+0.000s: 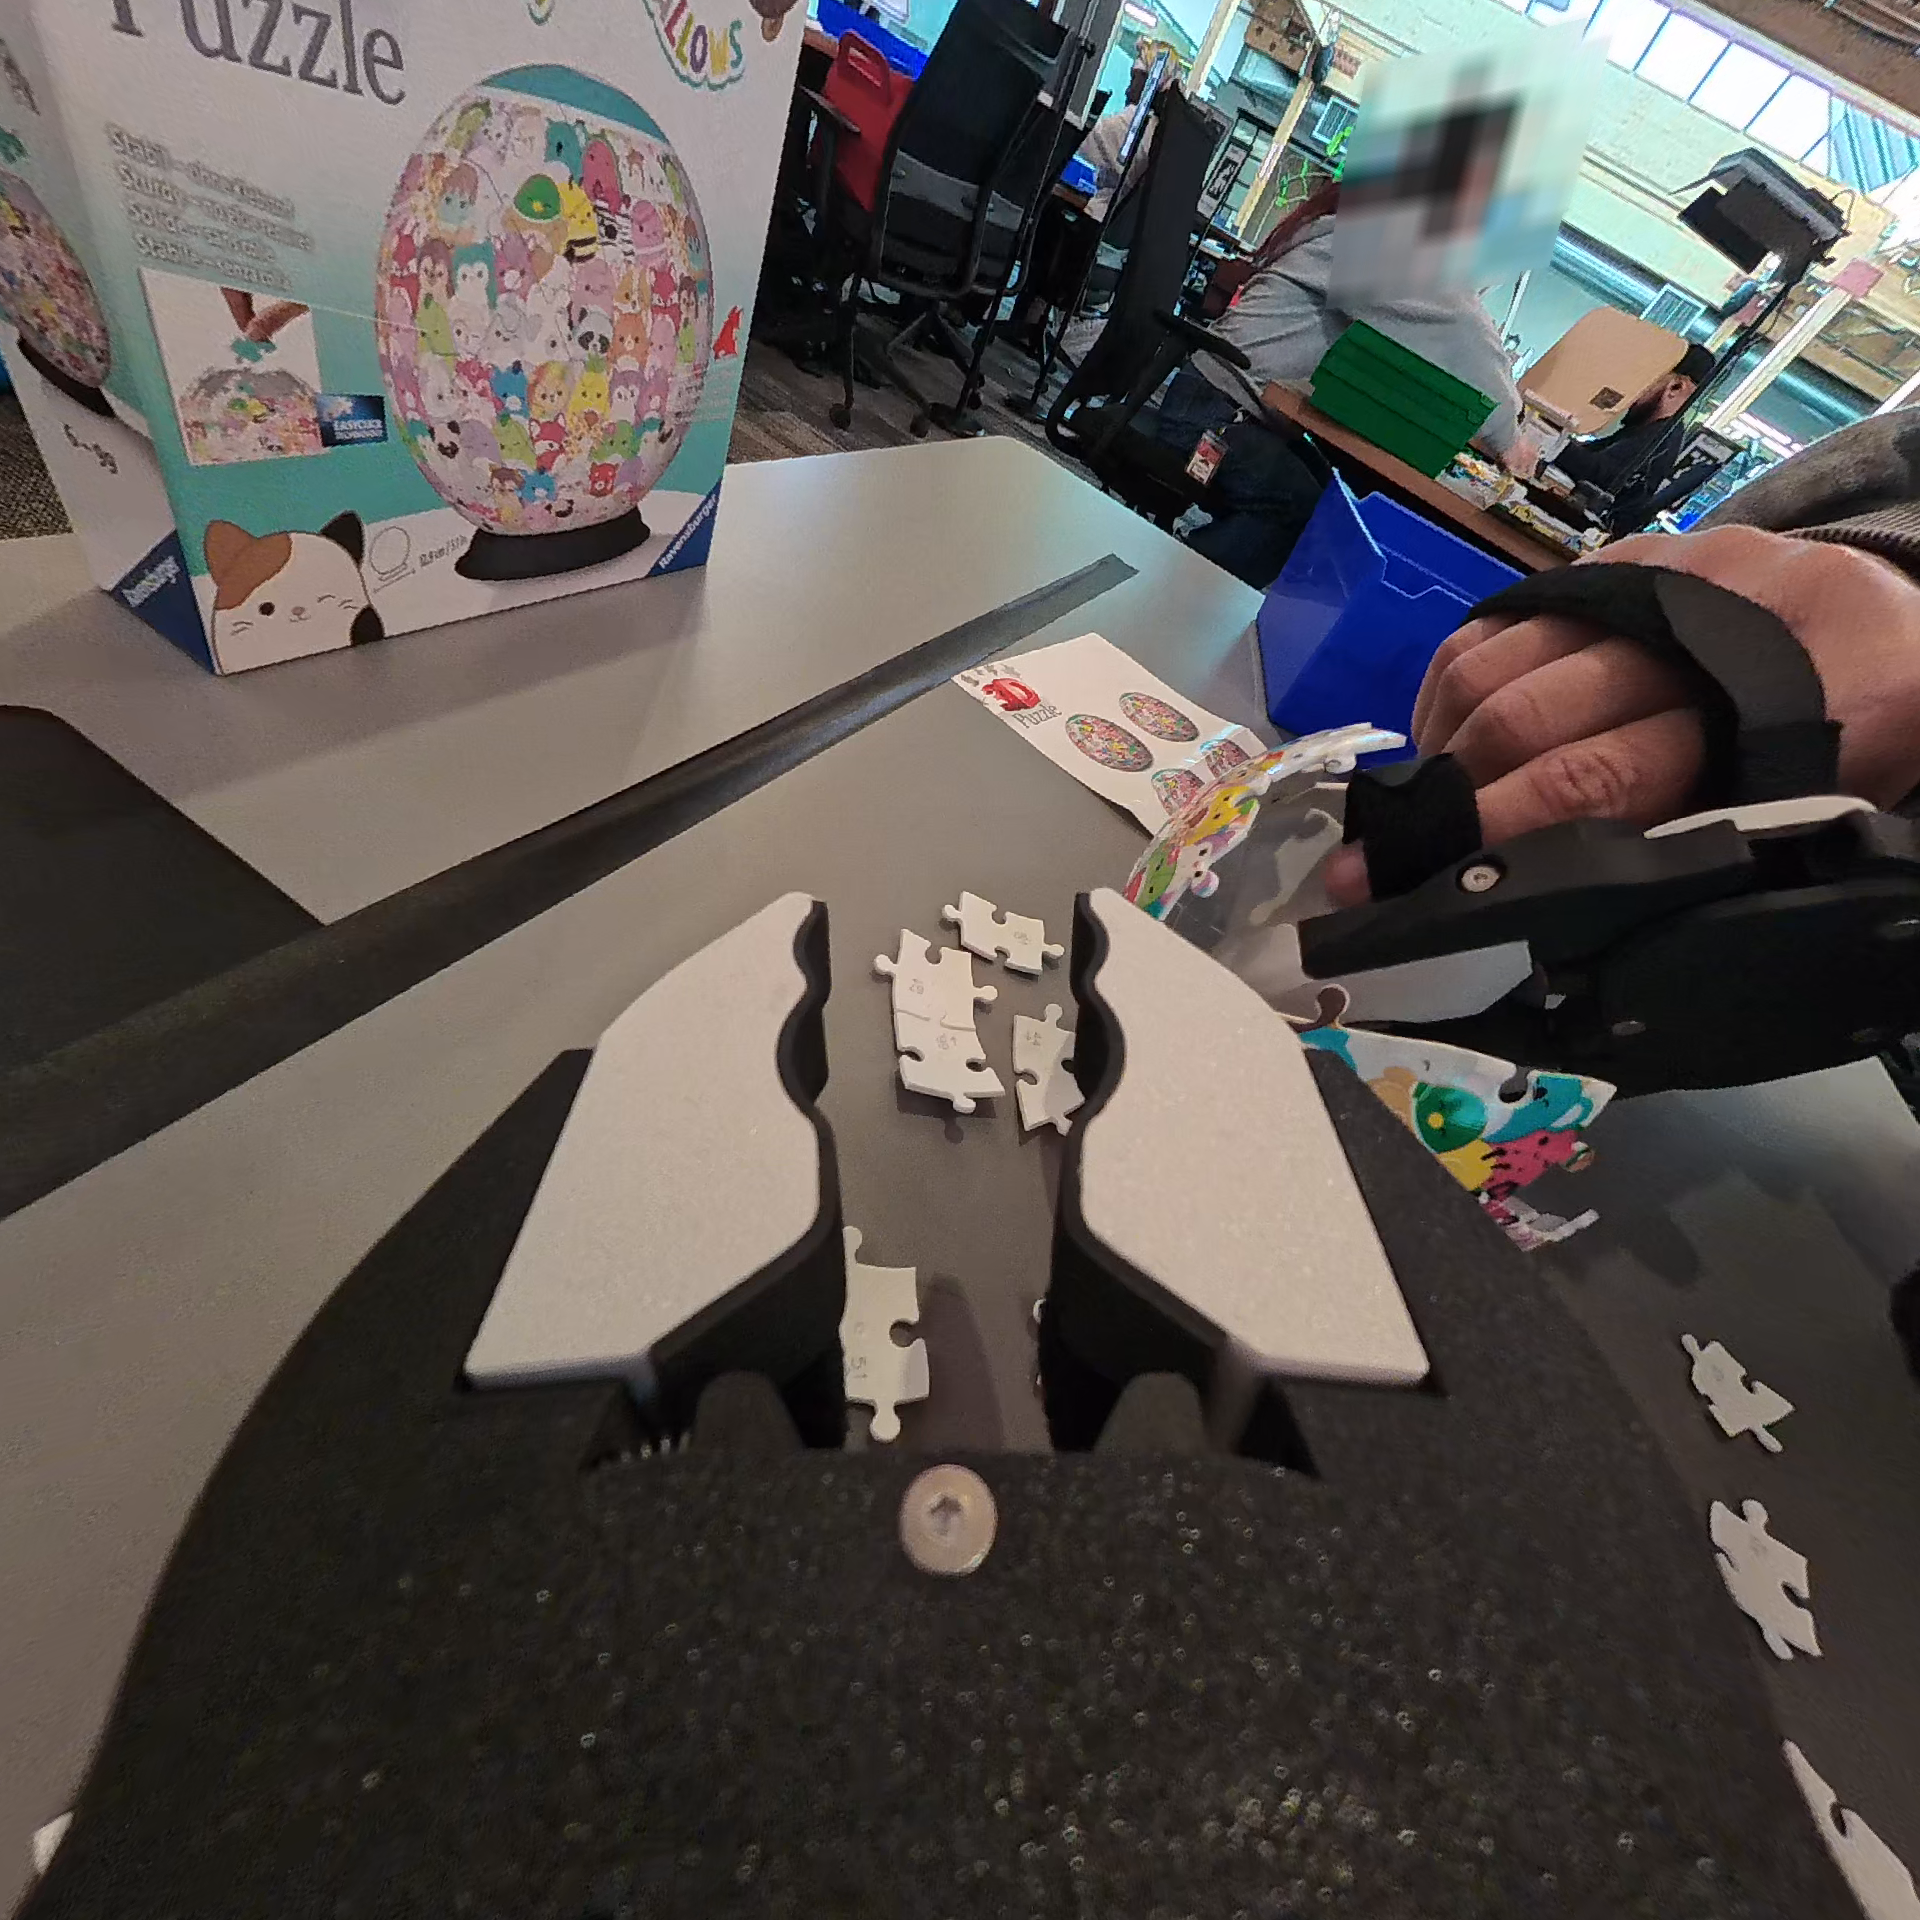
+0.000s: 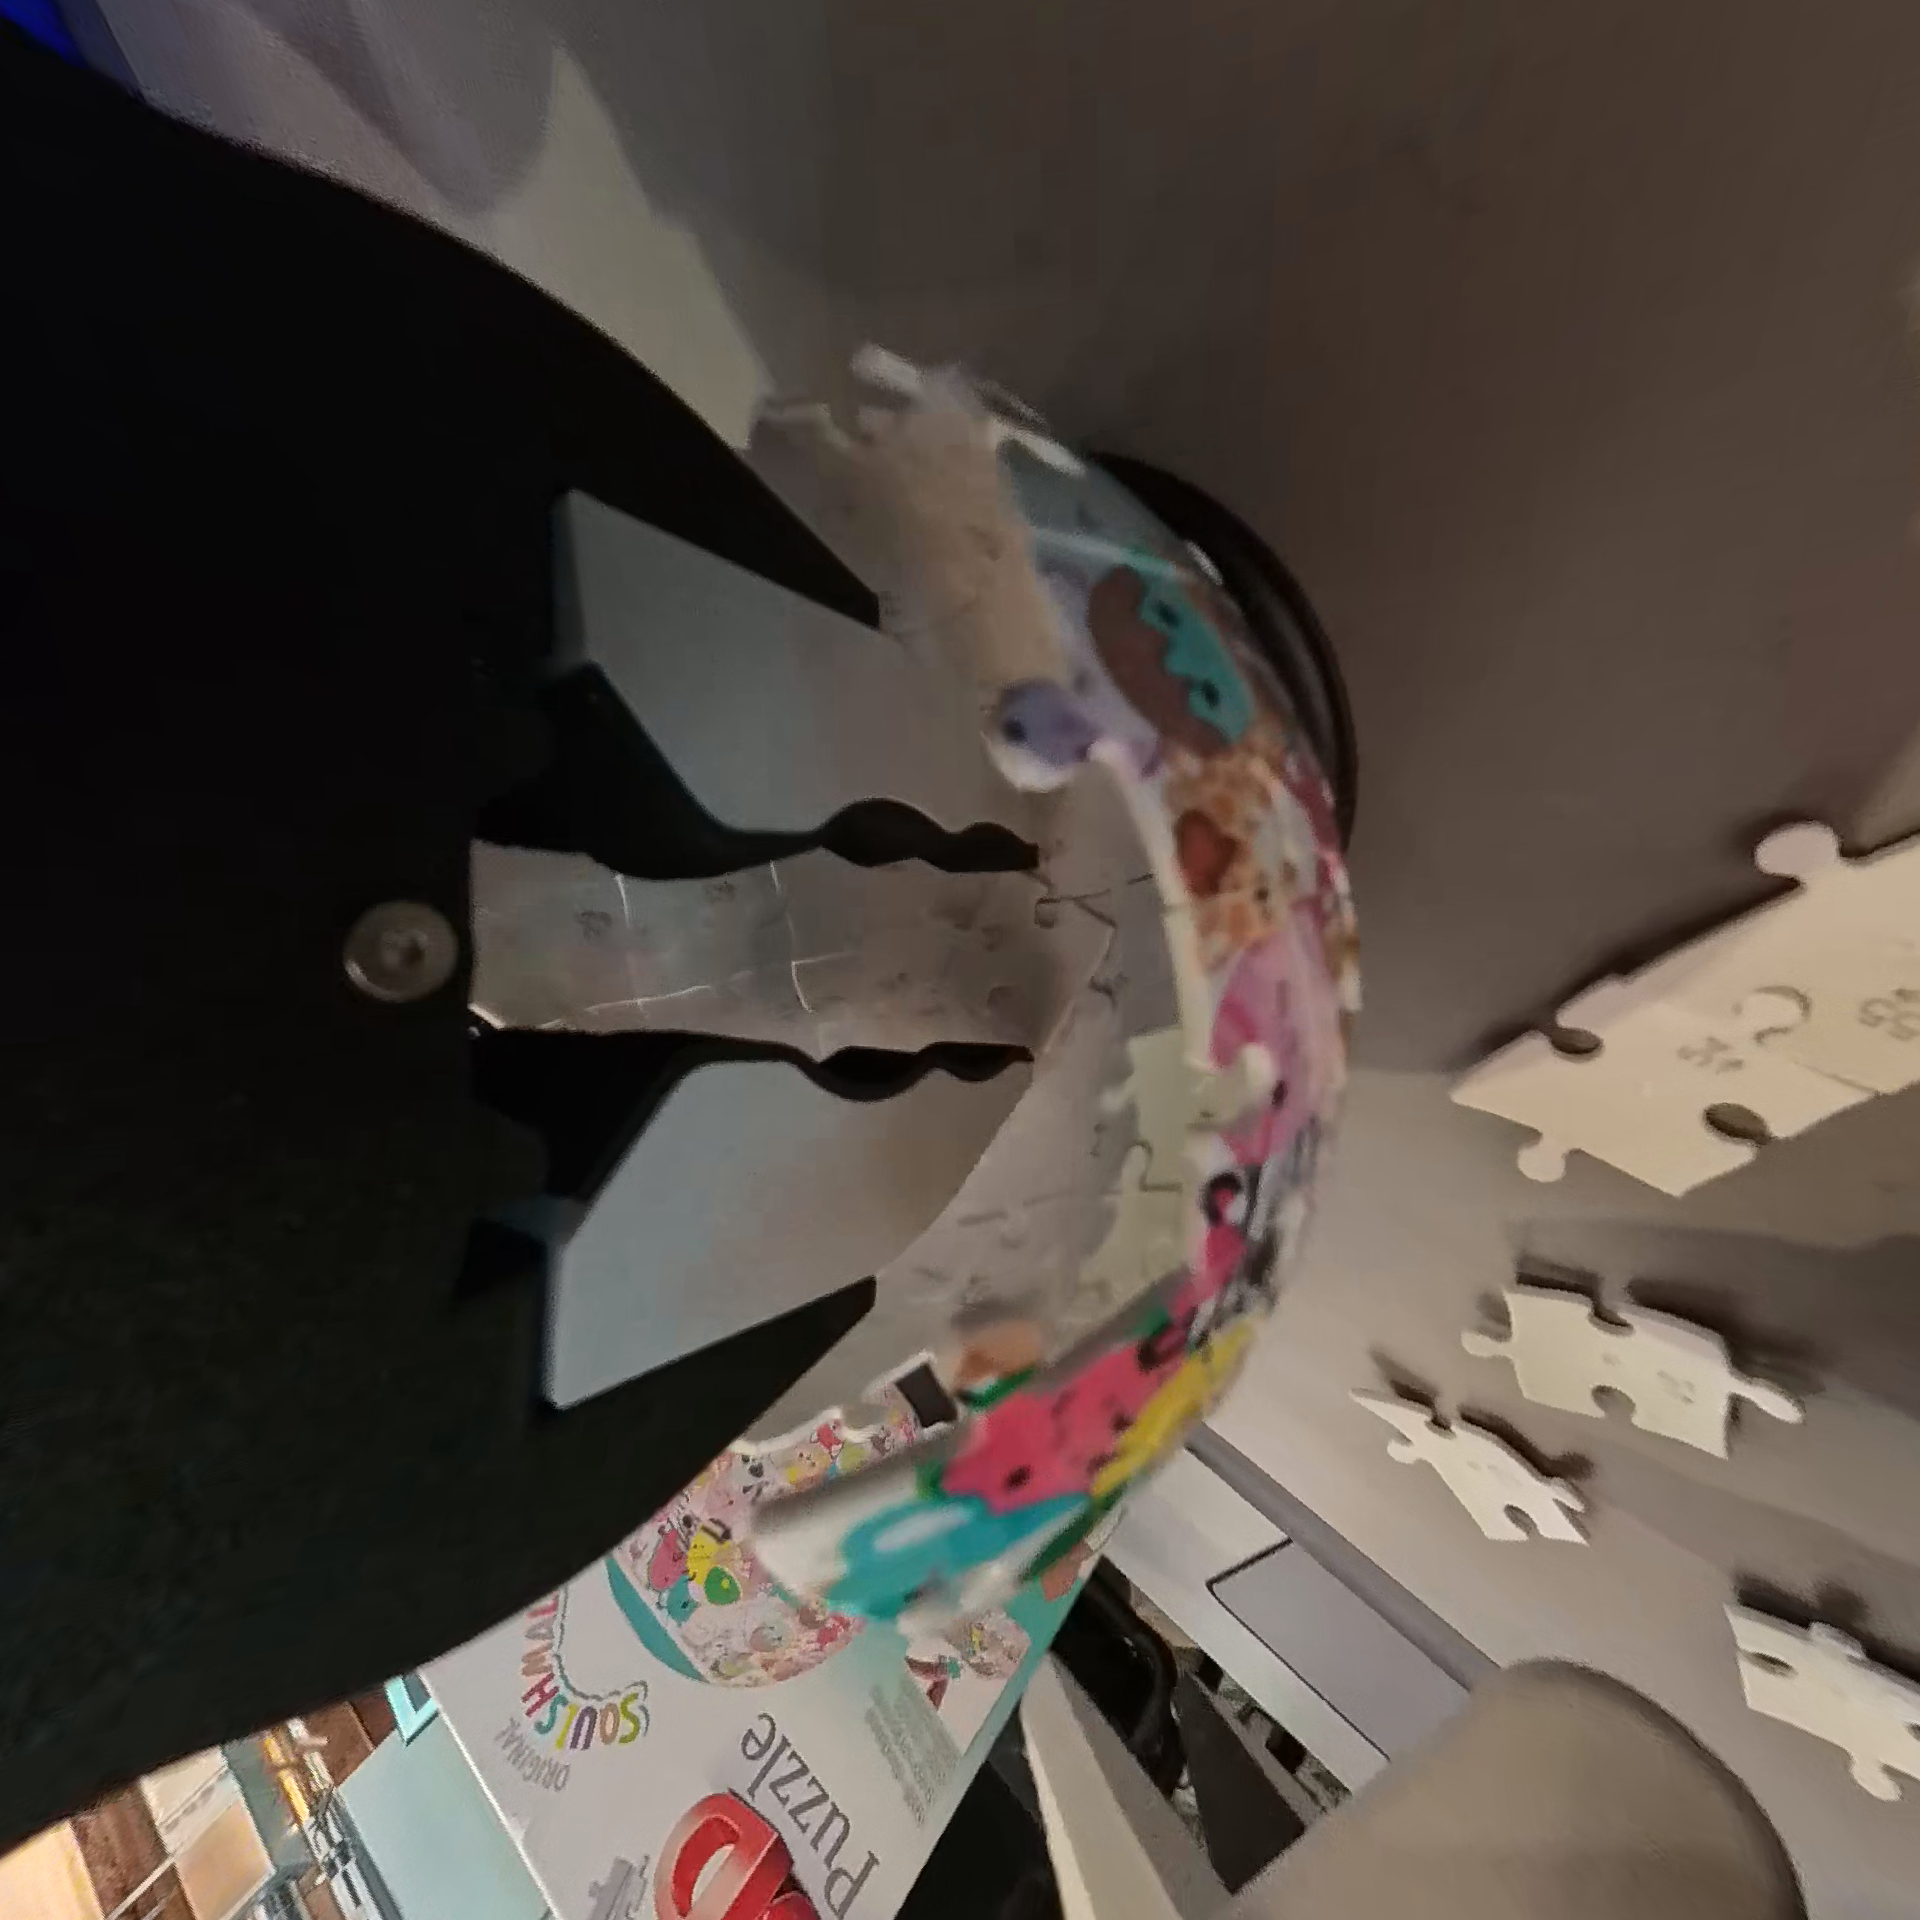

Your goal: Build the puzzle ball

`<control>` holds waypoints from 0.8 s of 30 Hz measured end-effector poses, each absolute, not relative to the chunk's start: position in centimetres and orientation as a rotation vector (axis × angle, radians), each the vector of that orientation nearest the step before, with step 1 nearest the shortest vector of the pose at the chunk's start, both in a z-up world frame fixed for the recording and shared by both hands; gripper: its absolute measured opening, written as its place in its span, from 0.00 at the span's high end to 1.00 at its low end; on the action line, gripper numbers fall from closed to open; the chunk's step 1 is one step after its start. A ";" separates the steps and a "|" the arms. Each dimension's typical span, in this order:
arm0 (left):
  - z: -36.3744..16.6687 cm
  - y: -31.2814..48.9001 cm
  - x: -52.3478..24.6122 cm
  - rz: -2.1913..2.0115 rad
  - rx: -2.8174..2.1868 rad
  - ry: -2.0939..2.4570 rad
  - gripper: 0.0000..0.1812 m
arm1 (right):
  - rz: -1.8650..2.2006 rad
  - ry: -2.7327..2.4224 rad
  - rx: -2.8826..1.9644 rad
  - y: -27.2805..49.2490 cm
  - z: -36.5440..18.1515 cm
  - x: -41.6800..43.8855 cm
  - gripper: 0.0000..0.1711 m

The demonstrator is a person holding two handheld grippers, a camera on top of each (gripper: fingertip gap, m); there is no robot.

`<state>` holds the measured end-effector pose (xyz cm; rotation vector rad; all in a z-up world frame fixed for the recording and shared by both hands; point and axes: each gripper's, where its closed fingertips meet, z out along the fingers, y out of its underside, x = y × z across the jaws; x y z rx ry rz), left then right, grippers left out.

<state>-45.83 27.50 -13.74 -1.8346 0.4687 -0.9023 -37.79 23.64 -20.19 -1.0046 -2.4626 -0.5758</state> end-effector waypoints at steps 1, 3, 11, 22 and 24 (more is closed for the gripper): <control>-13.7 27.5 -45.8 -0.901 -1.835 0.469 0.76 | -0.579 -2.466 -1.002 23.7 -20.3 -37.8 0.82; -13.8 27.5 -45.8 -0.901 -1.835 0.470 0.76 | -0.579 -2.470 -1.002 23.8 -20.3 -37.9 0.82; -13.8 27.5 -45.7 -0.904 -1.837 0.473 0.76 | -0.565 -2.481 -1.006 24.0 -20.4 -37.8 0.83; -13.8 27.5 -45.7 -0.904 -1.837 0.472 0.76 | -0.576 -2.459 -0.965 24.1 -19.5 -37.8 0.84; -13.7 27.5 -45.8 -0.903 -1.836 0.471 0.76 | -0.551 -2.451 -0.966 23.7 -18.7 -37.8 0.84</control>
